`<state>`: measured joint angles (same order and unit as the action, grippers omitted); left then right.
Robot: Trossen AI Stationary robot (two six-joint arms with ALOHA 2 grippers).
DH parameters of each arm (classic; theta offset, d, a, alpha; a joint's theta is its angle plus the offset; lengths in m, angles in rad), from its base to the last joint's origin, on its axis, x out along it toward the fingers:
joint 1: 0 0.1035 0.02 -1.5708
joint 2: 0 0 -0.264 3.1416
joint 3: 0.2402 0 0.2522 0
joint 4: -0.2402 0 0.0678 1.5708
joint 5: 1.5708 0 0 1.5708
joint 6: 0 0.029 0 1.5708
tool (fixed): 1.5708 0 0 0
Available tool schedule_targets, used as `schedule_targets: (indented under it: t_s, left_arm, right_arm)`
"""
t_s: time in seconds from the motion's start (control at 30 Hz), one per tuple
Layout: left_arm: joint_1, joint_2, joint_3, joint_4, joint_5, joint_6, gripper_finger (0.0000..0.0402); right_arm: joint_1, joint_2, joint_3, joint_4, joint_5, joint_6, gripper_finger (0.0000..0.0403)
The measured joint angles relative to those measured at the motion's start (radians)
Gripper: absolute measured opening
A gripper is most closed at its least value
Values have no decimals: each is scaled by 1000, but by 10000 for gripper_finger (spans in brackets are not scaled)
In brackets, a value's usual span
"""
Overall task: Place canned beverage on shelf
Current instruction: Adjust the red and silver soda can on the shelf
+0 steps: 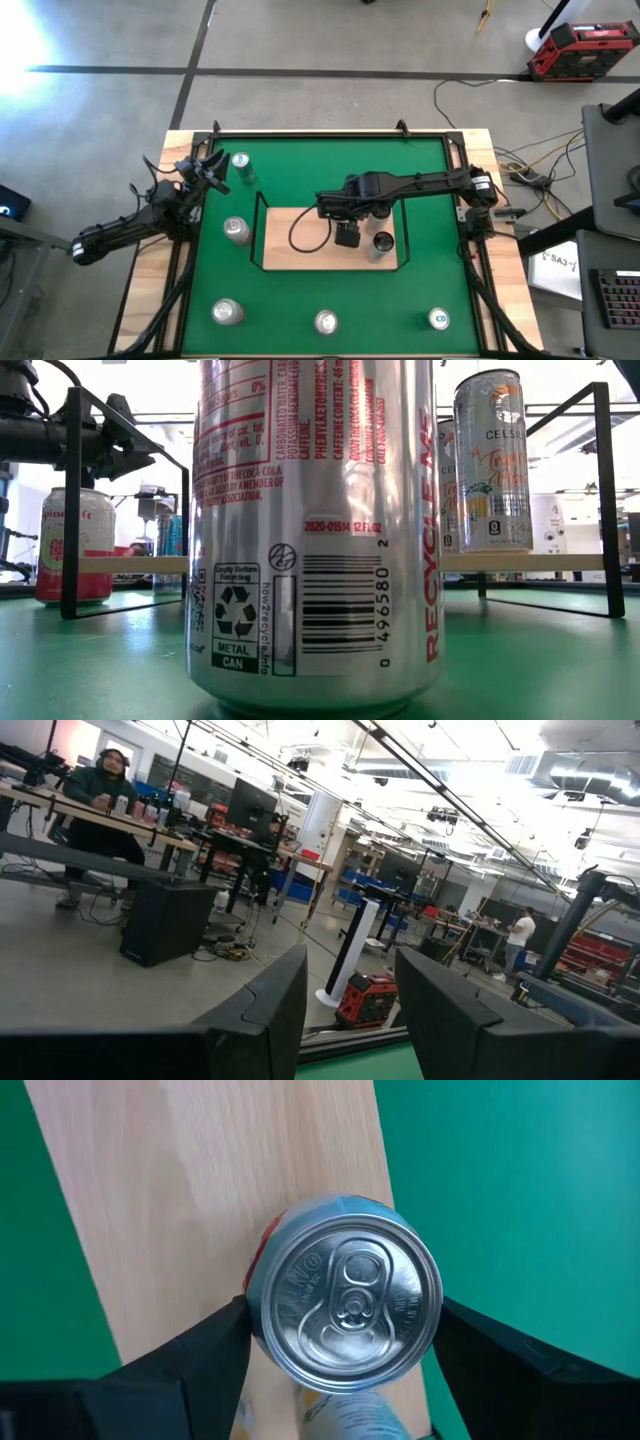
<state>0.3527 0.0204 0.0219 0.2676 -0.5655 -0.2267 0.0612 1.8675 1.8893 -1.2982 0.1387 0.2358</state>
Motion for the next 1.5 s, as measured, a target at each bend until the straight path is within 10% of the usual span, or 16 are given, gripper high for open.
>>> schedule_targets:
  t_s: [1.5]
  left_arm:
    - [0,0,0,0,0,0,137]
  right_arm:
    - [22,-7,2,-51,15,262,289]
